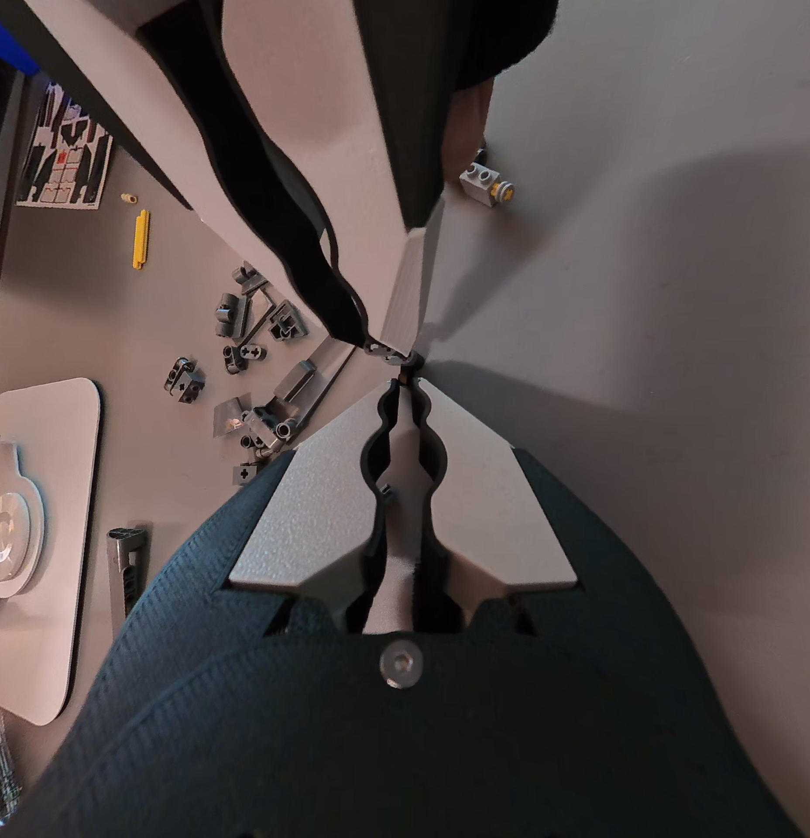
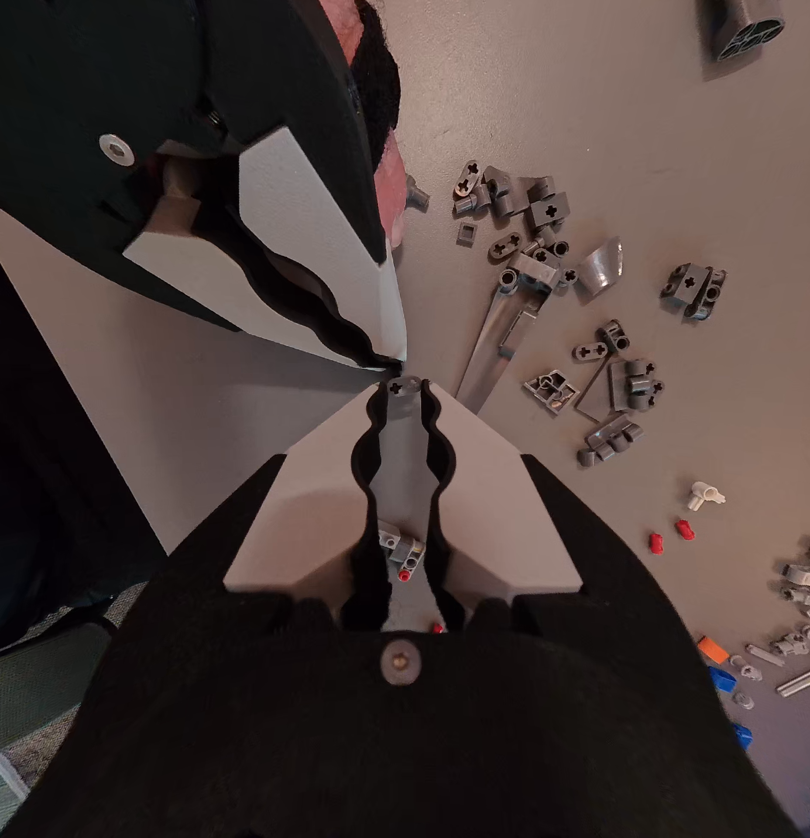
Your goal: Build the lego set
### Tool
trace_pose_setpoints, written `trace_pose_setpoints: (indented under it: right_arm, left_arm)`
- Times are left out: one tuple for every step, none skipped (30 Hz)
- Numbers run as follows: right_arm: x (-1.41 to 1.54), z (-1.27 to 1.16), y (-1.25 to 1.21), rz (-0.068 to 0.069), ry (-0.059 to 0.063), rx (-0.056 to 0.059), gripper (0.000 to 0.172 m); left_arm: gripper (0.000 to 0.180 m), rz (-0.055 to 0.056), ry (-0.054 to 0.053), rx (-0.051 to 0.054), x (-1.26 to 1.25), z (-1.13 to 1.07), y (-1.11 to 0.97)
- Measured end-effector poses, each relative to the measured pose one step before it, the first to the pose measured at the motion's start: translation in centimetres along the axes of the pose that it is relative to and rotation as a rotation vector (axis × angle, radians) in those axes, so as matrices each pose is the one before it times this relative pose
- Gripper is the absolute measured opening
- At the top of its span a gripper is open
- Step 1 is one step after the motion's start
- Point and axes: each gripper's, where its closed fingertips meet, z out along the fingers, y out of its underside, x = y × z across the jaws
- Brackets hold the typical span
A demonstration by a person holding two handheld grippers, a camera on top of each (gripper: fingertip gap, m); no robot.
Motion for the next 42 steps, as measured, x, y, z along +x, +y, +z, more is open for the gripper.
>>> trace_pose_setpoints:
  right_arm:
    - [0.001, 0.004, -0.008, -0.0005, 0.0013, 0.0008, 0.012]
    - [0.016, 0.002, -0.008, -0.0001, 0.0028, -0.0006, 0.012]
    - [0.012, 0.01, -0.005, 0.0007, 0.0032, -0.0018, 0.012]
    - [0.037, 0.009, -0.009, -0.0024, 0.0064, -0.0024, 0.012]
    - [0.04, 0.007, -0.011, -0.0021, 0.0077, -0.0034, 0.012]
    - [0.031, 0.012, -0.005, -0.0048, 0.008, -0.004, 0.012]
    - [0.034, 0.002, -0.009, -0.007, 0.0089, -0.0024, 0.012]
    - [0.052, 0.007, -0.015, -0.0046, 0.011, -0.0001, 0.012]
    - [0.037, 0.013, -0.009, -0.0051, 0.0118, 0.0007, 0.012]
    - [-0.012, -0.008, 0.001, -0.0063, 0.011, 0.0007, 0.012]
    - [-0.01, 0.0, 0.009, -0.0057, 0.0106, 0.0016, 0.012]
    - [0.02, -0.005, -0.002, -0.0036, 0.0121, 0.0032, 0.012]
    - [-0.008, -0.005, 0.009, -0.0026, 0.0087, 0.0049, 0.012]
    - [-0.049, -0.018, 0.011, -0.0062, 0.0043, 0.0058, 0.012]
    - [-0.038, 0.0, 0.009, -0.0042, 0.0026, 0.0064, 0.012]
    - [0.004, -0.006, 0.006, -0.0028, 0.0042, 0.0061, 0.012]
    - [-0.011, -0.01, -0.008, -0.0085, 0.0079, 0.0047, 0.012]
    - [-0.037, -0.012, 0.001, -0.0129, 0.0106, 0.003, 0.012]
    - [-0.028, -0.011, -0.007, -0.0117, 0.0106, 0.0025, 0.012]
    - [-0.023, -0.012, 0.002, -0.0109, 0.0096, 0.0042, 0.012]
    - [-0.024, -0.019, -0.01, -0.0116, 0.0094, 0.0073, 0.012]
    - [-0.012, -0.004, 0.003, -0.0075, 0.0086, 0.0089, 0.012]
    - [-0.022, -0.016, -0.011, -0.0057, 0.0069, 0.0112, 0.012]
    - [-0.023, 0.001, -0.027, -0.0124, 0.0065, 0.014, 0.012]
    - [0.005, -0.006, -0.001, -0.0115, 0.006, 0.0139, 0.012]
    - [-0.007, -0.014, 0.013, -0.0031, 0.0028, 0.0128, 0.012]
    - [-0.027, -0.019, 0.016, -0.0068, 0.0027, 0.0108, 0.012]
    - [-0.015, -0.027, 0.028, -0.0129, 0.0061, 0.0077, 0.012]
    - [0.0, -0.009, 0.004, -0.0107, 0.0088, 0.0057, 0.012]
    - [0.013, 0.0, -0.016, -0.0068, 0.0091, 0.0043, 0.012]
    - [-0.013, -0.006, 0.006, -0.0039, 0.0072, 0.0028, 0.012]
    - [-0.022, -0.019, 0.007, -0.0023, 0.0049, 0.0028, 0.012]
    - [-0.001, -0.011, 0.021, 0.0028, 0.0031, 0.0044, 0.012]
    - [0.0, -0.01, 0.014, 0.0113, 0.0004, 0.0056, 0.012]
    - [-0.001, -0.014, 0.026, 0.0142, -0.0011, 0.0044, 0.012]
    - [-0.014, -0.012, 0.033, 0.0169, -0.002, 0.0026, 0.012]
    - [-0.013, -0.011, 0.015, 0.0169, -0.0026, 0.0015, 0.012]
    - [-0.03, -0.008, 0.019, 0.021, -0.0062, 0.0014, 0.012]
    - [-0.013, 0.004, 0.009, 0.0235, -0.0096, 0.002, 0.012]
    - [-0.011, 0.005, -0.001, 0.0205, -0.0117, 0.0021, 0.012]
    - [0.009, 0.023, 0.009, 0.0172, -0.0136, 0.0017, 0.012]
    - [0.015, 0.015, 0.017, 0.0172, -0.0184, 0.0006, 0.012]
  left_arm:
    - [0.004, 0.0011, -0.0007, -0.0003, -0.004, 0.007, 0.001]
    - [0.004, 0.0015, -0.001, -0.0002, 0.0, 0.003, -0.001]
    - [0.004, 0.0002, -0.0003, 0.0001, 0.004, -0.003, -0.003]
    - [0.003, 0.0007, -0.0007, 0.0002, -0.002, 0.004, 0.002]
    - [0.003, 0.0, -0.0003, 0.0, -0.014, 0.004, 0.001]
    - [0.003, -0.0008, 0.0002, 0.0001, -0.013, 0.002, -0.005]
    - [0.003, 0.001, -0.0009, -0.0002, 0.005, 0.01, -0.01]
    - [0.004, 0.0018, -0.0025, -0.0004, -0.011, 0.005, 0.005]
    - [0.004, 0.0025, -0.0028, -0.0006, -0.017, 0.016, -0.008]
    - [0.004, 0.0026, -0.002, -0.0004, -0.004, 0.0, -0.01]
    - [0.004, 0.0026, -0.0021, 0.0004, -0.005, 0.005, -0.021]
    - [0.004, 0.0021, -0.0022, 0.0, -0.005, 0.025, -0.024]
    - [0.004, 0.0019, -0.0034, -0.0009, -0.028, 0.029, -0.018]
    - [0.004, 0.0043, -0.0025, 0.0008, 0.01, 0.008, -0.033]
    - [0.004, 0.0042, -0.0023, 0.001, 0.017, 0.021, -0.052]
    - [0.004, 0.001, -0.0027, -0.0007, 0.001, 0.033, -0.017]
    - [0.004, 0.0009, -0.0025, -0.0005, -0.009, 0.025, -0.015]
    - [0.004, 0.0016, -0.0017, 0.0002, 0.014, 0.016, -0.021]
    - [0.004, 0.0028, -0.0025, 0.0008, 0.008, 0.023, -0.025]
    - [0.004, 0.0042, -0.0025, 0.0005, 0.007, 0.006, 0.006]
    - [0.004, 0.0044, -0.0013, 0.0006, 0.022, -0.012, -0.009]
    - [0.004, 0.0021, -0.0007, 0.0005, 0.014, -0.013, 0.0]
    - [0.004, 0.0035, -0.0009, 0.0005, 0.007, 0.0, -0.002]
    - [0.004, 0.0065, -0.0018, -0.0008, 0.013, 0.009, -0.002]
    - [0.004, 0.0058, -0.0002, -0.001, 0.021, -0.007, -0.002]
    - [0.004, 0.0037, 0.0011, -0.0009, 0.018, -0.007, -0.009]
    - [0.004, 0.0031, 0.0009, 0.0003, 0.026, 0.014, -0.028]
    - [0.004, 0.0061, 0.0026, 0.0006, 0.043, -0.004, -0.02]
    - [0.004, 0.0075, 0.0019, -0.0026, 0.015, -0.006, -0.011]
    - [0.004, 0.0086, 0.0017, -0.0036, 0.005, 0.011, 0.007]
    - [0.004, 0.005, 0.0031, -0.0015, -0.01, 0.014, -0.012]
    - [0.004, 0.0014, 0.006, 0.003, 0.024, 0.005, -0.034]
    - [0.004, 0.0022, 0.0045, 0.005, 0.016, 0.018, -0.024]
    - [0.004, -0.0014, 0.0036, 0.0053, 0.004, -0.003, 0.003]
    - [0.004, -0.0075, 0.0061, 0.006, 0.024, 0.007, -0.022]
    - [0.004, -0.0048, 0.0062, 0.0057, 0.039, 0.005, -0.027]
    - [0.004, -0.0009, 0.0038, 0.0036, 0.021, -0.002, -0.024]
    - [0.004, -0.0006, 0.0028, 0.0011, 0.03, 0.005, -0.019]
    - [0.004, -0.0008, 0.0023, -0.0011, 0.019, 0.018, -0.018]
    - [0.004, 0.0027, 0.0024, -0.0016, 0.013, 0.001, -0.008]
    - [0.004, 0.0027, 0.0014, -0.0002, 0.001, 0.005, -0.006]
    - [0.003, -0.0017, 0.0015, 0.0009, -0.003, 0.021, -0.004]
